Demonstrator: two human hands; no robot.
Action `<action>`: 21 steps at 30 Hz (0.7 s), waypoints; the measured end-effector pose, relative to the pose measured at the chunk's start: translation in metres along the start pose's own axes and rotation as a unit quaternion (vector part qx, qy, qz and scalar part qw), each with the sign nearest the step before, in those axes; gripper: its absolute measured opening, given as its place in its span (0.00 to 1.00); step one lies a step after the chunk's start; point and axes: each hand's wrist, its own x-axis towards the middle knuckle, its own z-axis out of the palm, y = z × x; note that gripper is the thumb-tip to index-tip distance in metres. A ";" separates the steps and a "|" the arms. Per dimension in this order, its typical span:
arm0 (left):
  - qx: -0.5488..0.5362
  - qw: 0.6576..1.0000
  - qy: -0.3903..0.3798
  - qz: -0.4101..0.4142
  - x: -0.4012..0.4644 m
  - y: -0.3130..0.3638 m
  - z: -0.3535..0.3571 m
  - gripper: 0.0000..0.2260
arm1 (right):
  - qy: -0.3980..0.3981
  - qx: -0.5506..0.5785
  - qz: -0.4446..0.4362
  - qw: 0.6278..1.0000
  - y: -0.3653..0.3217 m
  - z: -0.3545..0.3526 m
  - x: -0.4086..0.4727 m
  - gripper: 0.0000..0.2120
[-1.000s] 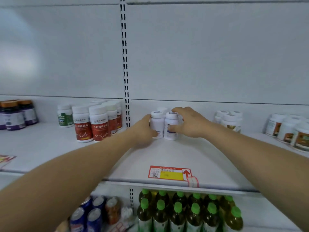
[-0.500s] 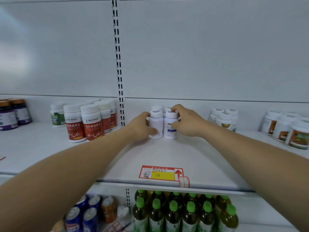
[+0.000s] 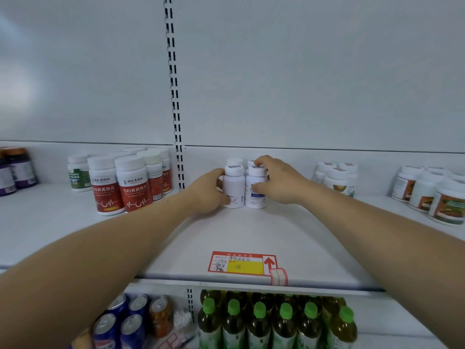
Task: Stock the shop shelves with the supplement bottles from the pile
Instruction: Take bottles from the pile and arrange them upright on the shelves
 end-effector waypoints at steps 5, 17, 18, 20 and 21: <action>-0.012 0.999 -0.023 -0.025 0.005 -0.001 0.000 0.39 | -0.009 0.011 0.001 1.000 0.000 -0.001 0.002 0.28; 0.010 0.999 -0.031 -0.009 0.010 0.000 0.006 0.34 | -0.018 -0.026 0.010 0.999 -0.003 0.001 -0.001 0.30; 0.009 0.999 -0.030 -0.012 0.010 0.000 0.006 0.35 | -0.015 -0.027 0.007 0.999 -0.003 0.001 -0.002 0.30; 0.009 0.999 -0.028 -0.015 0.009 0.001 0.006 0.35 | -0.005 -0.022 0.001 1.000 -0.004 0.001 -0.003 0.29; 0.010 0.999 -0.028 -0.017 0.008 0.001 0.006 0.35 | -0.002 -0.018 0.001 1.000 -0.005 0.001 -0.003 0.29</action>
